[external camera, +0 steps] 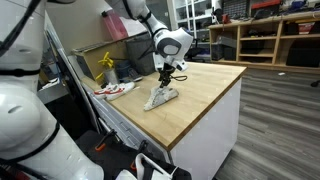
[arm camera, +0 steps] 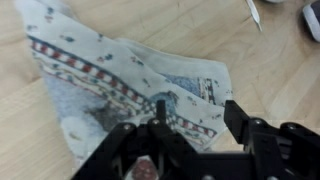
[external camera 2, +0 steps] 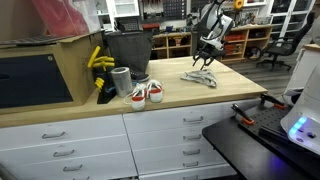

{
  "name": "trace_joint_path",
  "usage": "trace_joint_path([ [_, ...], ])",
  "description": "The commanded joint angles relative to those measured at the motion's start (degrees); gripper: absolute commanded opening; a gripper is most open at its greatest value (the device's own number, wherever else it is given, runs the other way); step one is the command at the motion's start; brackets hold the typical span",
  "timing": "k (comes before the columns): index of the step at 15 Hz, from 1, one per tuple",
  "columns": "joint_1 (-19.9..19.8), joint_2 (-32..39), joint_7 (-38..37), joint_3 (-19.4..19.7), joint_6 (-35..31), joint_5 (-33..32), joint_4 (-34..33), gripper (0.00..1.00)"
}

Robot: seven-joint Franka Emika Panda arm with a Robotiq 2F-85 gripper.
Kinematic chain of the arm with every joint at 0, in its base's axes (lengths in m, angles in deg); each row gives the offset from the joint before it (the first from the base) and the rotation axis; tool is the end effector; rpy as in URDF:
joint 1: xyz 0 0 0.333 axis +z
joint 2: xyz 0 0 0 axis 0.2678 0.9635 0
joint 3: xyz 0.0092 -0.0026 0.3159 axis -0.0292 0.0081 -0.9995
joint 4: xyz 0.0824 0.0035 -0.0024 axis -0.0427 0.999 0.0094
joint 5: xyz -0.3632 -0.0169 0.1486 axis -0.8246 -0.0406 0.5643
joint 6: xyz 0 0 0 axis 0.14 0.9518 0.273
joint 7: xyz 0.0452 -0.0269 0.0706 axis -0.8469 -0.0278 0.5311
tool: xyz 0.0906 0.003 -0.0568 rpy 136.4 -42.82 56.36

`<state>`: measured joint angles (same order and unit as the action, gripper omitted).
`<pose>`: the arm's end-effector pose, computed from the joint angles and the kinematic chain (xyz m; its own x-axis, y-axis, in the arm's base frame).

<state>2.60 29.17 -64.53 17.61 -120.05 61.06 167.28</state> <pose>0.5898 -0.1018 0.1937 0.6256 -0.6238 -0.4685 -0.7800 -0.5129 -0.3586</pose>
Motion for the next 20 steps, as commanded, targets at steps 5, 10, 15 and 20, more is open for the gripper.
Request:
trace_joint_path([
  [5, -2.32, 3.81, -0.66, 6.70, 26.55, -9.03, -4.82, 1.00],
  [10, -0.87, 11.05, -5.35, 6.58, 29.60, -7.11, -8.12, 1.00],
  [15, -0.17, 12.39, -5.17, 6.51, 27.12, -4.12, -9.45, 0.51],
  [20, 0.37, 9.85, -3.09, 6.98, 24.91, -4.01, -8.38, 0.12],
])
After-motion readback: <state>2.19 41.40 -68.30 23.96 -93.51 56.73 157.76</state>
